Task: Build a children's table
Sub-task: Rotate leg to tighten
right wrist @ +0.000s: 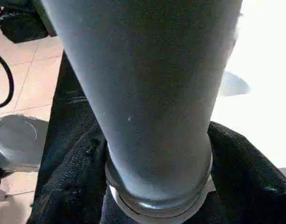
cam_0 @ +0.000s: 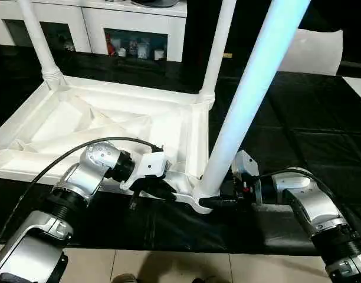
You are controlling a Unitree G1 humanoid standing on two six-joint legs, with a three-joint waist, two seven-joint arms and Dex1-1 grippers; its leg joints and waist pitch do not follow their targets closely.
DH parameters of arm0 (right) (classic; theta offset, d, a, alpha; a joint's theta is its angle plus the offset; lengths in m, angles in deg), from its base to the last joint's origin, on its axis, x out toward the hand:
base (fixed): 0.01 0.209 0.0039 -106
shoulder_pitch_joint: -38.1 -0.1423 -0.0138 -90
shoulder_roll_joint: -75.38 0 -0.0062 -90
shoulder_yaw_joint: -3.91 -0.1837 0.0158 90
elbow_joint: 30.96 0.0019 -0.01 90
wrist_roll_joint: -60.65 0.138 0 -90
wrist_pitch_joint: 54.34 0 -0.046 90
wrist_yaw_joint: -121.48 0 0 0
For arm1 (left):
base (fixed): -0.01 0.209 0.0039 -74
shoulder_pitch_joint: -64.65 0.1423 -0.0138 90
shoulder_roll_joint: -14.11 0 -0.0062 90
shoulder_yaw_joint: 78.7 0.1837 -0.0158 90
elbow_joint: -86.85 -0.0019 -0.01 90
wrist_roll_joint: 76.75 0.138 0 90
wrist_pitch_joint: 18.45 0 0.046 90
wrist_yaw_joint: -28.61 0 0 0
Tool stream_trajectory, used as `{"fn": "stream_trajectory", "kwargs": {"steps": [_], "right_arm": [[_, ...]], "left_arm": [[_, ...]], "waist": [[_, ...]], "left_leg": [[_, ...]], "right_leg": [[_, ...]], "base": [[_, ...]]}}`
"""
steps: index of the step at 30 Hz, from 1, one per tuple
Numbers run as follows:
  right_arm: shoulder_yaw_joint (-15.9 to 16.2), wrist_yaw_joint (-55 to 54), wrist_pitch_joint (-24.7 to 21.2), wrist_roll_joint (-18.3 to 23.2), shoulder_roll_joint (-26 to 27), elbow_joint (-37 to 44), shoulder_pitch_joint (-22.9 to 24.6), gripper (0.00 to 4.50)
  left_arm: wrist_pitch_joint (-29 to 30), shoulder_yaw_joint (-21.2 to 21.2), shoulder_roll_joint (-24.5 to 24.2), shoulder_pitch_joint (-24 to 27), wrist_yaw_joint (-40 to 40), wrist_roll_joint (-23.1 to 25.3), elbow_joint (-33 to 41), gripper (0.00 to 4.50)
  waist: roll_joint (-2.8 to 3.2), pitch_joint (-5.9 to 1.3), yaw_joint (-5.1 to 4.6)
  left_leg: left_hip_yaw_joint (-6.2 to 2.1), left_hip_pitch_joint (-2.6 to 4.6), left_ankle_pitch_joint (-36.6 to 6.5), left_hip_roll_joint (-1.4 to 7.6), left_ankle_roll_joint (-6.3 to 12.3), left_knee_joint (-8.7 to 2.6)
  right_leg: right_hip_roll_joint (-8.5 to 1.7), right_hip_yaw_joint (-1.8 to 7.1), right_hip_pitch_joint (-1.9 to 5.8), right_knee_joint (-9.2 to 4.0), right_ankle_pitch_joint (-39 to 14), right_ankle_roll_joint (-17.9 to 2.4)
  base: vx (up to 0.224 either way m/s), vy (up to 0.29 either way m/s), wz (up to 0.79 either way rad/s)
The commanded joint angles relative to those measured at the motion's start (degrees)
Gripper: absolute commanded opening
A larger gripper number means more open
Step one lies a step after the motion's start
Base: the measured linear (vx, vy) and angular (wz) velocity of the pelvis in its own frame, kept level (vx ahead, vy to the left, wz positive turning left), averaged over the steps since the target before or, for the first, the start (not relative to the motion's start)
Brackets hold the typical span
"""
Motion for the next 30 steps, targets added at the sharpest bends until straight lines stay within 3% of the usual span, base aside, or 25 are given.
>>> {"fn": "stream_trajectory", "kwargs": {"steps": [1, 8, 9, 11, 12, 14, 16, 17, 18, 19, 22, 25, 28, 29, 30], "right_arm": [[0.6, 0.9, 0.3, -0.3, -0.1, 0.0, -0.6, 2.72], [0.3, -0.7, -3.7, 1.6, 1.3, 2.5, 1.4, 2.70], [-0.3, -2.4, -5.6, 2.6, 2.3, 3.7, 2.2, 2.70], [-1.3, -6.0, -8.1, 3.5, 4.2, 5.4, 3.3, 2.70], [-1.8, -8.4, -8.8, 3.6, 5.4, 5.9, 3.8, 2.70], [-2.6, -15.9, -9.7, 2.0, 9.2, 6.3, 4.6, 2.70], [-3.0, -23.6, -10.2, -0.2, 13.2, 6.2, 5.2, 2.70], [-3.8, -29.2, -11.3, -1.1, 16.8, 6.0, 5.6, 2.70], [-4.4, -33.4, -11.8, -1.6, 19.6, 5.5, 5.5, 2.70], [-4.5, -33.9, -11.9, -1.6, 20.0, 5.4, 5.5, 2.70], [-4.7, -45.0, -13.0, -5.0, 26.8, 3.8, 4.3, 2.70], [-5.2, -49.1, -13.6, -5.8, 29.2, 2.9, 3.6, 2.70], [-5.9, -52.1, -12.0, -7.0, 31.3, 1.9, 2.8, 2.70], [-6.1, -52.3, -11.8, -7.1, 31.4, 1.8, 2.8, 3.25], [-6.3, -51.8, -11.6, -6.7, 31.4, 2.1, 2.9, 3.25]], "left_arm": [[-1.5, 3.5, 0.5, -0.3, -3.7, 1.2, 0.0, 0.00], [-0.4, 2.1, 1.2, -0.4, -0.4, 1.4, -1.1, 0.00], [1.2, 1.3, 2.0, -0.2, 1.9, 1.2, -0.7, 0.00], [3.4, 0.2, 3.3, 0.2, 5.4, 1.0, -0.1, 0.00], [5.1, -0.3, 4.1, 0.5, 7.1, 0.9, 0.4, 0.00], [9.1, -1.4, 6.2, 1.1, 11.9, 1.0, 1.7, 0.00], [13.3, -2.7, 8.9, 1.8, 16.6, 0.4, 3.1, 0.00], [14.5, -3.0, 11.0, 2.1, 20.5, 1.3, 3.8, 0.00], [16.3, -3.0, 12.4, 2.3, 23.2, 2.2, 4.3, 0.00], [16.6, -3.0, 12.6, 2.3, 23.5, 2.3, 4.4, 0.00], [22.7, -3.8, 17.6, 2.2, 33.6, 5.1, 5.2, 0.00], [25.1, -4.3, 19.6, 1.6, 37.4, 6.1, 5.4, 0.00], [28.3, -4.8, 21.8, 1.0, 41.5, 7.9, 6.8, 0.00], [28.3, -4.6, 21.8, 1.0, 41.5, 8.3, 7.0, 0.00], [28.0, -4.4, 21.5, 1.0, 41.0, 8.3, 6.8, 0.00]], "waist": [[0.18, -3.69, -0.28], [0.43, -3.56, -0.17], [0.80, -3.52, -0.05], [0.57, -3.47, -0.14], [0.75, -3.11, -0.19], [0.72, -3.04, -0.37], [0.75, -2.68, -0.94], [0.58, -2.60, -1.18], [0.81, -2.56, -1.69], [0.71, -2.54, -2.23], [0.74, -2.41, -3.01], [0.87, -2.34, -3.15], [0.92, -2.49, -3.29], [0.90, -2.53, -3.25], [1.02, -2.65, -3.18]], "left_leg": [[-0.53, 0.24, -1.9, 3.51, 5.52, -3.61], [-0.52, 0.27, -2.9, 3.52, 5.04, -3.70], [-0.59, 0.35, -3.4, 3.61, 4.71, -3.78], [-0.64, 0.33, -4.0, 3.64, 4.06, -3.91], [-0.69, 0.42, -5.8, 3.64, 3.32, -4.14], [-0.84, 0.42, -8.3, 3.60, 1.54, -4.32], [-1.09, 0.40, -11.2, 3.43, -0.74, -4.70], [-1.28, 0.18, -11.9, 3.30, -0.82, -4.82], [-1.44, 0.22, -12.6, 3.37, -1.40, -5.03], [-1.61, 0.09, -13.7, 3.30, -1.61, -5.12], [-1.46, 0.48, -15.0, 3.05, -1.20, -4.91], [-1.50, 0.35, -14.6, 2.93, 0.03, -4.85], [-1.34, 0.08, -13.7, 2.99, 0.47, -4.85], [-1.36, -0.02, -13.3, 2.96, 0.66, -4.86], [-1.31, -0.12, -12.2, 2.95, 1.04, -4.82]], "right_leg": [[-5.05, 3.03, 3.38, -3.03, -1.2, -15.8], [-4.93, 3.00, 3.41, -3.20, -1.5, -15.9], [-5.03, 2.98, 3.32, -3.25, -2.0, -15.9], [-4.98, 3.00, 3.40, -3.30, -2.7, -15.8], [-5.04, 2.93, 3.11, -3.79, -5.8, -15.4], [-5.29, 3.03, 3.24, -4.38, -11.7, -13.7], [-5.26, 2.97, 2.80, -5.15, -19.8, -11.0], [-5.29, 2.86, 2.90, -5.38, -21.9, -10.1], [-5.11, 2.85, 2.63, -5.49, -23.0, -9.2], [-5.11, 2.82, 2.66, -5.62, -24.0, -8.7], [-5.03, 3.01, 2.00, -6.21, -25.9, -8.0], [-5.00, 3.18, 1.89, -6.47, -26.9, -7.2], [-4.81, 3.24, 1.91, -6.20, -23.1, -7.6], [-4.83, 3.25, 2.05, -6.11, -22.3, -7.7], [-4.79, 3.28, 2.19, -5.99, -20.2, -8.0]], "base": [[0.000, 0.000, 0.00], [0.000, 0.000, 0.00], [0.000, 0.000, 0.00], [0.000, 0.000, 0.00], [0.000, 0.000, 0.00], [0.000, 0.000, 0.00], [0.000, 0.000, 0.00], [0.000, 0.000, 0.00], [0.000, 0.000, 0.00], [0.000, 0.000, 0.00], [0.000, 0.000, 0.00], [0.000, 0.000, 0.00], [0.000, 0.000, 0.00], [0.000, 0.000, 0.00], [0.000, 0.000, 0.00]]}}
